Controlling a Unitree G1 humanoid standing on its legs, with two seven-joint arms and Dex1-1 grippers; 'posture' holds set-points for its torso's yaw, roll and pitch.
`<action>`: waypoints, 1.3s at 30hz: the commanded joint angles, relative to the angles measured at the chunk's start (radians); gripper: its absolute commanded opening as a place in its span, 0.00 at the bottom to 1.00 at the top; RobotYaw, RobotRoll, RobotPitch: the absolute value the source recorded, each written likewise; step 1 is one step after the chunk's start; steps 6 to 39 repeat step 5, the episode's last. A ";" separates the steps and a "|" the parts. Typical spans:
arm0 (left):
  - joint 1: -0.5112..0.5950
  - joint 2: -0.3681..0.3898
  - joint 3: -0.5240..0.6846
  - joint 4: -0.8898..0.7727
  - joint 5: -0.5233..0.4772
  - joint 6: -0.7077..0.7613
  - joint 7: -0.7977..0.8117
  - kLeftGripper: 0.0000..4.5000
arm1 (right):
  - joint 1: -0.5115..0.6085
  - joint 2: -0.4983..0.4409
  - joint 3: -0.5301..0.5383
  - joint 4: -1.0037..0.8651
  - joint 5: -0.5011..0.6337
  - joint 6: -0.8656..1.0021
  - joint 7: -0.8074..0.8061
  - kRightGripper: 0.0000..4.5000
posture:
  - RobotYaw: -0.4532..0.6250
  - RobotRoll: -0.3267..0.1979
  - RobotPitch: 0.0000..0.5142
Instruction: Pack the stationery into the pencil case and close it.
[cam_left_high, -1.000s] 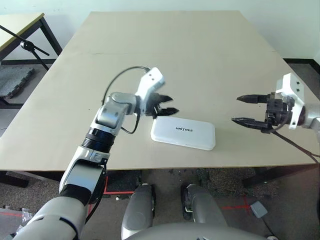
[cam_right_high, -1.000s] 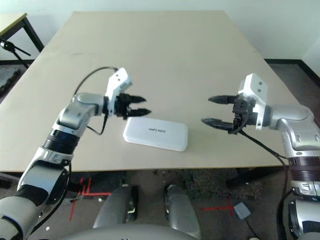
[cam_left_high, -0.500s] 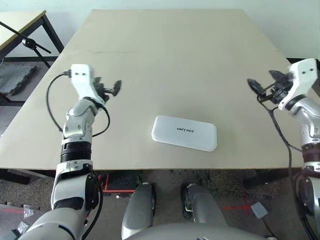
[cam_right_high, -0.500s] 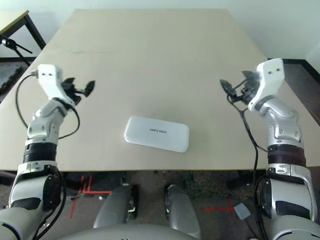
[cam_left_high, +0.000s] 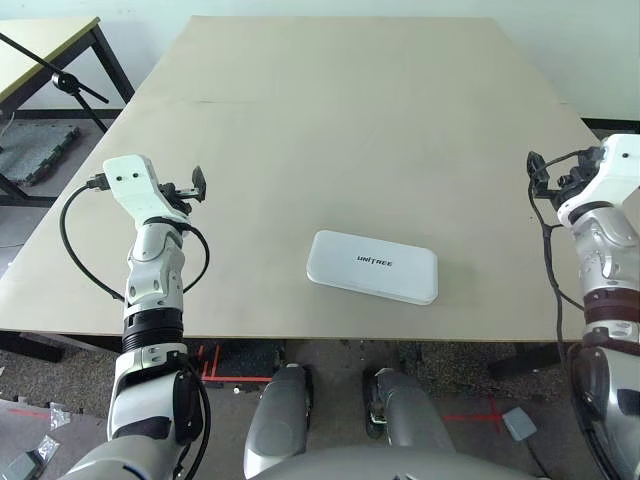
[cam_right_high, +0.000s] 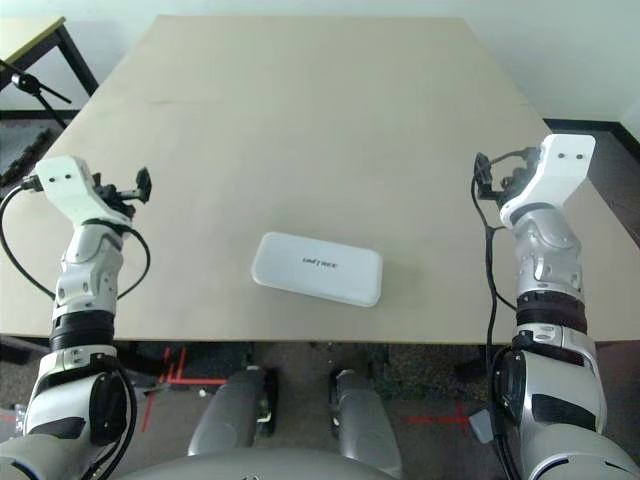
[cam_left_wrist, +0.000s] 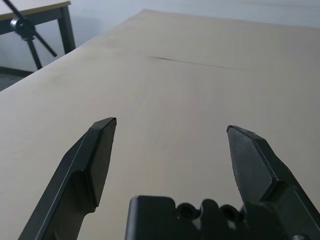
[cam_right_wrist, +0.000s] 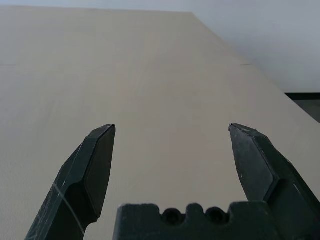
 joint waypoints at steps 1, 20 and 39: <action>-0.019 0.000 -0.029 0.023 0.001 -0.032 -0.015 0.99 | -0.015 -0.012 -0.004 0.027 -0.001 -0.021 0.009 1.00 | 0.56 0.62 0.26; -0.006 -0.001 -0.021 0.030 0.005 -0.063 0.016 0.99 | 0.003 -0.007 -0.009 0.025 0.006 -0.025 0.018 1.00 | 0.56 0.62 0.26; -0.006 -0.001 -0.021 0.030 0.005 -0.063 0.016 0.99 | 0.003 -0.007 -0.009 0.025 0.006 -0.025 0.018 1.00 | 0.56 0.62 0.26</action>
